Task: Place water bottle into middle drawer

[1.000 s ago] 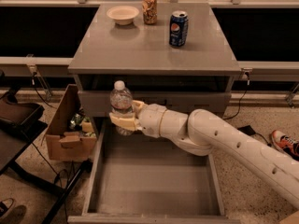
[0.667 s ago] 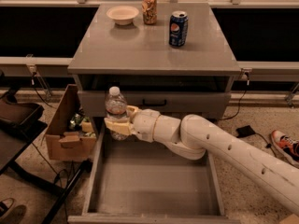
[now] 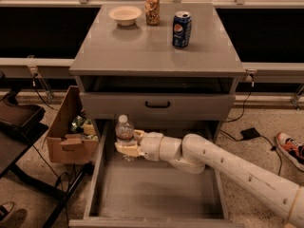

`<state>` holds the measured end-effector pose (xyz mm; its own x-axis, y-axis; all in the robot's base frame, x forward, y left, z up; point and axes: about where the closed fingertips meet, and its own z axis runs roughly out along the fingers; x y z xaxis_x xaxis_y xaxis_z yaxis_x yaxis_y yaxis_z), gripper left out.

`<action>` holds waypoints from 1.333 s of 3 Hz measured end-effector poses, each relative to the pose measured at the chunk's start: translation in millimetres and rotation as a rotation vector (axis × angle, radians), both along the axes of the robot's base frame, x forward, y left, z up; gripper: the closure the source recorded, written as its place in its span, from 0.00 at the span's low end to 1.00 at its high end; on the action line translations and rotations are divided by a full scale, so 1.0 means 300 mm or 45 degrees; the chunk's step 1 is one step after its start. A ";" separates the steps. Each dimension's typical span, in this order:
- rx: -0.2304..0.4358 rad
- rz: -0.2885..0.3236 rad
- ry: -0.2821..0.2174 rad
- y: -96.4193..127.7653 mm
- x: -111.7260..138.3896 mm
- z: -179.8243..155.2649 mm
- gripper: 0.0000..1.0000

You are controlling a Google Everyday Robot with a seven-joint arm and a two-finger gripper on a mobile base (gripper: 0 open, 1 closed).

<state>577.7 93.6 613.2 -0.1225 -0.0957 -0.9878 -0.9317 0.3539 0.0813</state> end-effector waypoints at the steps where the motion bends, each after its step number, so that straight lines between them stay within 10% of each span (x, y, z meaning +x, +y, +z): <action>1: -0.058 0.082 -0.018 -0.048 0.029 -0.231 1.00; 4: 0.034 -0.010 0.030 -0.107 -0.032 -0.627 1.00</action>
Offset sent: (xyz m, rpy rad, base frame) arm 0.0149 -0.0534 -0.1717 -0.0936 -0.0092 0.0707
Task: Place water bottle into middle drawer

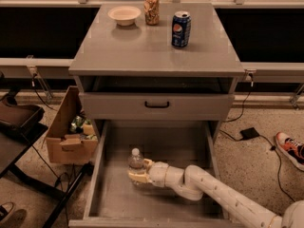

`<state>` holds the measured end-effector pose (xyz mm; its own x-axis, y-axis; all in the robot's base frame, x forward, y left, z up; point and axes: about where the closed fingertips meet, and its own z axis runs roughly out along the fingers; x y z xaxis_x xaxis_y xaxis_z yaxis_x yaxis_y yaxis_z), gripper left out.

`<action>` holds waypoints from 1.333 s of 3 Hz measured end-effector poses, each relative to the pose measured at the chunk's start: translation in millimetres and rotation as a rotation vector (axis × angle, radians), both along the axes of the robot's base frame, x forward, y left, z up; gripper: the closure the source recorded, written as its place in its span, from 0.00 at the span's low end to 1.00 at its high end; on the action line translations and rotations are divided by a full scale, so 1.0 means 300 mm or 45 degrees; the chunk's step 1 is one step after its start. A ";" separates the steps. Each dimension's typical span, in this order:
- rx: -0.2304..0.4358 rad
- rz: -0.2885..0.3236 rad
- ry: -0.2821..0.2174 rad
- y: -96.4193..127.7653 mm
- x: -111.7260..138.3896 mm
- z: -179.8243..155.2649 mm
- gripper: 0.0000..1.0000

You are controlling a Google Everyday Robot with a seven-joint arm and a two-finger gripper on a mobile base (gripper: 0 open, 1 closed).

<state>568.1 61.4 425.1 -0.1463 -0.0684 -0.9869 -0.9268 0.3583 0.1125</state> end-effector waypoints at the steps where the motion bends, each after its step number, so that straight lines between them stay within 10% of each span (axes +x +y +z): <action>1: 0.006 0.002 0.008 0.006 -0.008 -0.013 0.74; 4: 0.006 0.002 0.008 0.006 -0.008 -0.013 0.00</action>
Offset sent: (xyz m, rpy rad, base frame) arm -0.0024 0.0019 -0.0038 0.0049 0.0065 0.0012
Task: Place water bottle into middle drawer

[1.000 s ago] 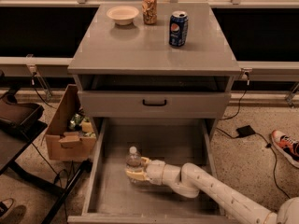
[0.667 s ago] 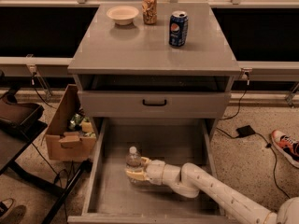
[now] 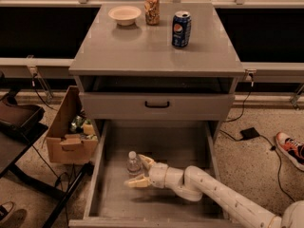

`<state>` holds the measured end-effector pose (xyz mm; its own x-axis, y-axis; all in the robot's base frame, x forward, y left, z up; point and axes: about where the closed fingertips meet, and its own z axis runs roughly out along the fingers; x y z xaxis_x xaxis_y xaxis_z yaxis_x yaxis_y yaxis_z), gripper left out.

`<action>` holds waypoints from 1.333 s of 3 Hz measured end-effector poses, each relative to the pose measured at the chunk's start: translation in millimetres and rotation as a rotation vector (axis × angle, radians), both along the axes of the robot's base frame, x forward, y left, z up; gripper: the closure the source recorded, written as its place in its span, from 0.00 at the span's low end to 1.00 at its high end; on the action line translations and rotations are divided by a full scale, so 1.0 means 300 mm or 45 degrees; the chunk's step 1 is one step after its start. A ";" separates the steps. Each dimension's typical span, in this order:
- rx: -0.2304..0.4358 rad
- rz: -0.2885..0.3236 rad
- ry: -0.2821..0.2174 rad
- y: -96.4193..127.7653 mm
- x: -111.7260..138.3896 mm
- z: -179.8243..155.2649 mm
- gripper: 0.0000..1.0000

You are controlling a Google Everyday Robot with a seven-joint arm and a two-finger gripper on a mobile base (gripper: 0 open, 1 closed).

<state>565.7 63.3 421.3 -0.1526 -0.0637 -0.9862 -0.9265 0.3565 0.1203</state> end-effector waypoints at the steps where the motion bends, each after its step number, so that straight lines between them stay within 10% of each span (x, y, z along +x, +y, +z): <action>1: 0.000 0.000 0.000 0.000 0.000 0.000 0.00; 3: -0.171 0.062 0.029 -0.029 -0.163 0.252 0.00; 4: -0.285 0.083 0.194 -0.054 -0.305 0.308 0.00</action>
Offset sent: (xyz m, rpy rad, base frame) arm -0.0459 -0.0181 0.0895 -0.1087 -0.0603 0.0235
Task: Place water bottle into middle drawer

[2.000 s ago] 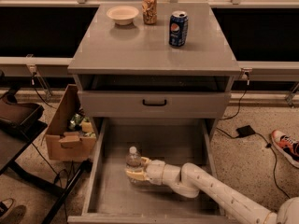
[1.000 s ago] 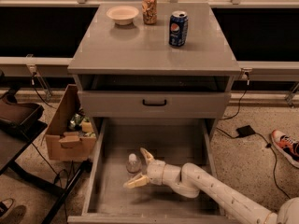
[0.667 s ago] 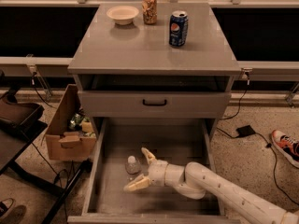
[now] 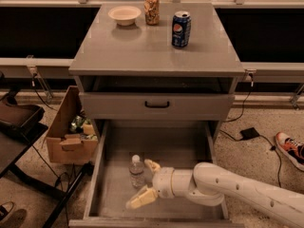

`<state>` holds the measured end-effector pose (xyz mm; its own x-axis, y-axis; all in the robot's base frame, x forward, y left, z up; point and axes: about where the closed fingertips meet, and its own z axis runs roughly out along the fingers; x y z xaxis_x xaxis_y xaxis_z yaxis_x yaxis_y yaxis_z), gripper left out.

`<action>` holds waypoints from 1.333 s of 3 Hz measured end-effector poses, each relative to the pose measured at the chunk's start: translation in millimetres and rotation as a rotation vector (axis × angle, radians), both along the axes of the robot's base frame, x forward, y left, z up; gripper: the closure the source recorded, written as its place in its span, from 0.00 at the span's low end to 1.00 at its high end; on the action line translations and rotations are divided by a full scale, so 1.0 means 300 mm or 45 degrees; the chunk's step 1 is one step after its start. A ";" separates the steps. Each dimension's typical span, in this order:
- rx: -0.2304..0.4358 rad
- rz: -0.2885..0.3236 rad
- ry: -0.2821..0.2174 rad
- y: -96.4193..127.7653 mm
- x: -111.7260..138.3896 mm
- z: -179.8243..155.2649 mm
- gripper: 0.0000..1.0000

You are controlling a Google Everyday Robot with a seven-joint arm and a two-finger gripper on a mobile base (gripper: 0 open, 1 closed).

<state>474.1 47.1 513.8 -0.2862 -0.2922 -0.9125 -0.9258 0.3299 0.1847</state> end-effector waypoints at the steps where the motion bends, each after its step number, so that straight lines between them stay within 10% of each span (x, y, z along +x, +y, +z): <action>1: -0.112 0.028 0.211 0.005 -0.198 0.063 0.00; 2: -0.241 -0.005 0.280 -0.007 -0.319 0.148 0.00; 4: -0.322 -0.045 0.191 -0.028 -0.272 0.194 0.00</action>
Offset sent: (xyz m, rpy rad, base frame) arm -0.0162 -0.0836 0.2887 -0.7044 -0.3401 -0.3036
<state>392.6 38.7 572.0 -0.4261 -0.4923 -0.7590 -0.8816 0.4142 0.2263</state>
